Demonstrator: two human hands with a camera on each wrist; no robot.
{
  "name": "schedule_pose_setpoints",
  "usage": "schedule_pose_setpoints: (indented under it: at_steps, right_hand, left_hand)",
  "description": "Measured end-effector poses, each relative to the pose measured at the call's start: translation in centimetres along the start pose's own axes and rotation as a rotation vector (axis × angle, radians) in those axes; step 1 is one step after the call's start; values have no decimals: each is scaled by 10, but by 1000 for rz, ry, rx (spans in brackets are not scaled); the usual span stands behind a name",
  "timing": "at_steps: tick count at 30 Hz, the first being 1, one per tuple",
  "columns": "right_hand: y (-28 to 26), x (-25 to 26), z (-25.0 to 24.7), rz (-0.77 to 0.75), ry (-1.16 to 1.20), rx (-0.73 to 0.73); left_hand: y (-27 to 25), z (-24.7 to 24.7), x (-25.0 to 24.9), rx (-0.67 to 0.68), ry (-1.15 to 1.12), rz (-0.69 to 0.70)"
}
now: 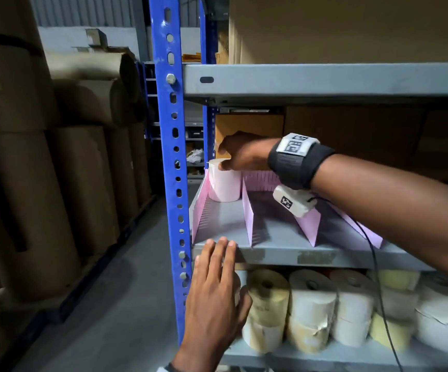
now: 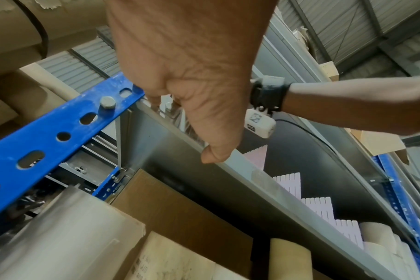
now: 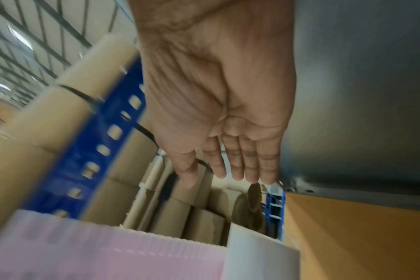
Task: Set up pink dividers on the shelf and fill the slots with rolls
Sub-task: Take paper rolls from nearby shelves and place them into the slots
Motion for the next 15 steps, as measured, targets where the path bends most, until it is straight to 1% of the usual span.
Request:
schedule_pose_setpoints:
  at_steps: [4,7,9,11,13,15]
  right_hand:
    - [-81,13,-5,-69,52,-93]
    - [-158,19,23,-83,100,-208]
    - [-213,23,55,-52,185,-258]
    - [-263,24,90,31,268,-257]
    - [-304,21,120,117,310,-205]
    - [-338,12,144,196,334,-169]
  left_hand:
    - [-11,-12,-1,59,-82,-2]
    - [-33,-17,-11,65,-227,13]
    - [-54,-19,-24,35,-344,38]
    - [-74,-15,-44,-12,-445,52]
    - [-88,-11,-69,-30,-519,54]
    - [-94,-6,-96,9,-577,70]
Point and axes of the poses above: each hand's wrist, its own y-axis towards the middle knuckle, its own z-axis out of the palm, x = y × z, the point moved 1 cm from there along y, towards the middle knuckle, and after that the axes turned 10 degrees about x, right-handed, at the moved point
